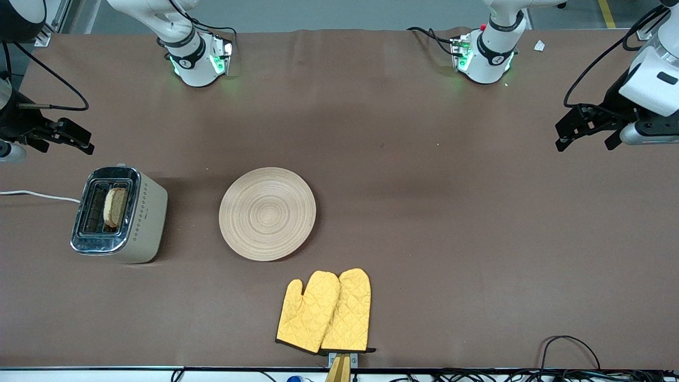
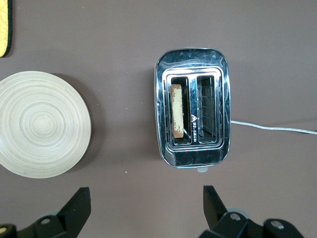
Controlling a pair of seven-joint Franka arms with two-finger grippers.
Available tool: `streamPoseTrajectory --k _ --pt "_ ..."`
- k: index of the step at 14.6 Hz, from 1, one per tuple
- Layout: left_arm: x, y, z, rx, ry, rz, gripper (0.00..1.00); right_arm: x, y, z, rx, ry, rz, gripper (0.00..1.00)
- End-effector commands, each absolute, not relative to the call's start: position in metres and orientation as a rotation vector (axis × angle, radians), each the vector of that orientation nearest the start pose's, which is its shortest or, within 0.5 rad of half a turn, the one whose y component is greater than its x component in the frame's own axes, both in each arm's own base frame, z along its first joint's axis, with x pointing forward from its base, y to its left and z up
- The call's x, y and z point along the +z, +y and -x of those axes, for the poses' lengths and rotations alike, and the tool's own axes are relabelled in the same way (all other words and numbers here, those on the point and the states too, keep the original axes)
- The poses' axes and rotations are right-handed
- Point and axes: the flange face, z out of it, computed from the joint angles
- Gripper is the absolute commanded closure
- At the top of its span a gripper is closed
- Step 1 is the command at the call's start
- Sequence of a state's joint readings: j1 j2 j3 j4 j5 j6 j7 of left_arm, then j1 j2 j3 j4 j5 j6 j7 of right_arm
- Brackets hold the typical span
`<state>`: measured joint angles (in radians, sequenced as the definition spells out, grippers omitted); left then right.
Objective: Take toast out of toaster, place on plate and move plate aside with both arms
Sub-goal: 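Reach the right gripper down to the bread slice in the toaster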
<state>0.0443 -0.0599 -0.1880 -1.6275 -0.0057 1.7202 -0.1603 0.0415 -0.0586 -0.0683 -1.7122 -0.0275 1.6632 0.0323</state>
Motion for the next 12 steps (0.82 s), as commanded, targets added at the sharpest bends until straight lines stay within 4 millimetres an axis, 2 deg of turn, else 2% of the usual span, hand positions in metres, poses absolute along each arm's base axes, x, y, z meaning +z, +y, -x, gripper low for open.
streamPoseTrajectory --k 1,4,6,8,11,12 --pt "0.651 -0.084 -0.547 -0.221 -0.01 3.132 0.0 0.601 -0.02 -0.533 -0.038 0.069 3.155 0.0" --pt "0.648 -0.081 -0.549 -0.213 -0.03 3.136 0.0 0.599 -0.024 -0.536 -0.055 0.076 3.176 0.0" --pt "0.645 -0.081 -0.55 -0.201 -0.035 3.136 0.0 0.581 -0.033 -0.545 -0.065 0.089 3.201 0.0" --pt "0.645 -0.083 -0.549 -0.201 -0.032 3.137 0.0 0.543 -0.042 -0.555 -0.044 0.095 3.204 0.0" --pt "0.644 -0.082 -0.549 -0.197 -0.023 3.134 0.0 0.484 -0.041 -0.57 -0.052 0.084 3.204 0.0" --pt "0.644 -0.081 -0.549 -0.194 -0.027 3.134 0.0 0.458 -0.041 -0.58 -0.017 0.076 3.207 0.0"
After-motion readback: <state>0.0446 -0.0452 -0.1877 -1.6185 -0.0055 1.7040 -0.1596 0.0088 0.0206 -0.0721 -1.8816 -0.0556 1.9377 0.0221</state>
